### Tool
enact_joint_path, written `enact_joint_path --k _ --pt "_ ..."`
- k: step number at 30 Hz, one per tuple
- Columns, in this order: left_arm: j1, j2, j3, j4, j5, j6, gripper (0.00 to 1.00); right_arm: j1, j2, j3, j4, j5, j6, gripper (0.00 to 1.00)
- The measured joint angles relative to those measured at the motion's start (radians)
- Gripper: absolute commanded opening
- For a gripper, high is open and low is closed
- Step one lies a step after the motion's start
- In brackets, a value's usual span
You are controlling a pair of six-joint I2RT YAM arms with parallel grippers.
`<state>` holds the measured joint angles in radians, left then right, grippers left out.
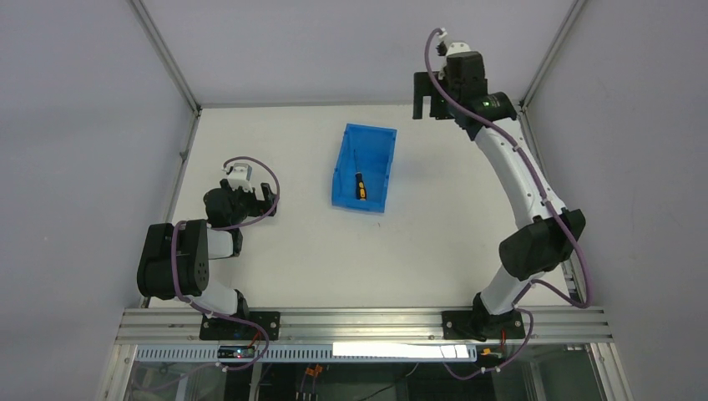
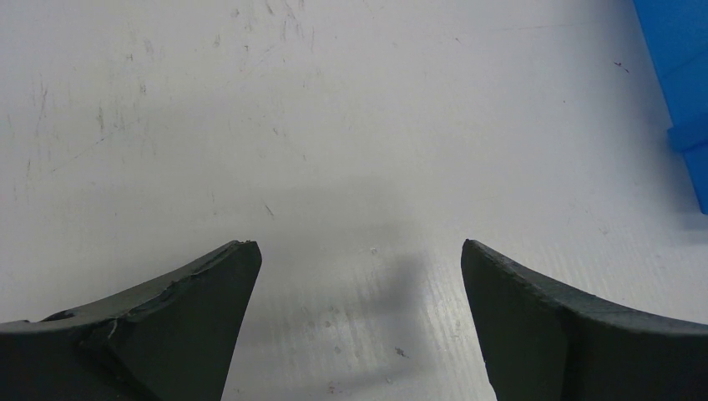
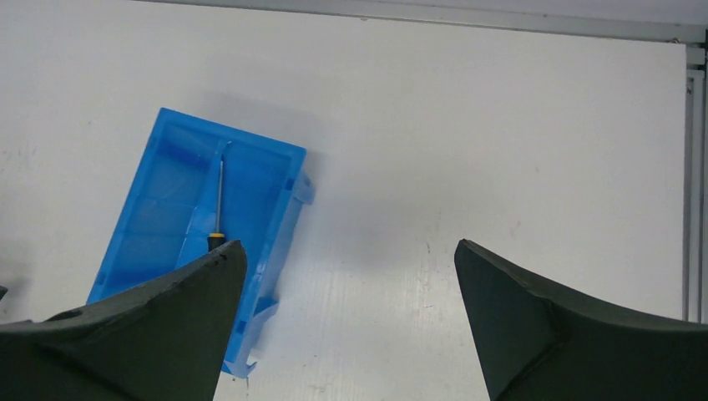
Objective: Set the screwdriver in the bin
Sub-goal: Reset both arms
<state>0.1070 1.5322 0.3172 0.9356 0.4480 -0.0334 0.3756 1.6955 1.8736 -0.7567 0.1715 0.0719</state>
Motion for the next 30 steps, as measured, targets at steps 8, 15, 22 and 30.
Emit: enact_joint_path --k 8,15,22,30 --pt "0.000 0.000 0.000 0.000 0.000 0.000 0.99 -0.242 -0.054 -0.110 0.039 -0.193 0.000 0.99" --pt "0.000 0.000 0.000 0.000 0.000 0.000 0.99 -0.393 -0.055 -0.139 0.057 -0.320 -0.004 0.99" --pt "0.000 0.000 0.000 0.000 0.000 0.000 0.99 -0.442 -0.044 -0.137 0.058 -0.346 -0.021 0.99" --pt "0.000 0.000 0.000 0.000 0.000 0.000 0.99 -0.441 -0.037 -0.138 0.082 -0.344 -0.021 0.99"
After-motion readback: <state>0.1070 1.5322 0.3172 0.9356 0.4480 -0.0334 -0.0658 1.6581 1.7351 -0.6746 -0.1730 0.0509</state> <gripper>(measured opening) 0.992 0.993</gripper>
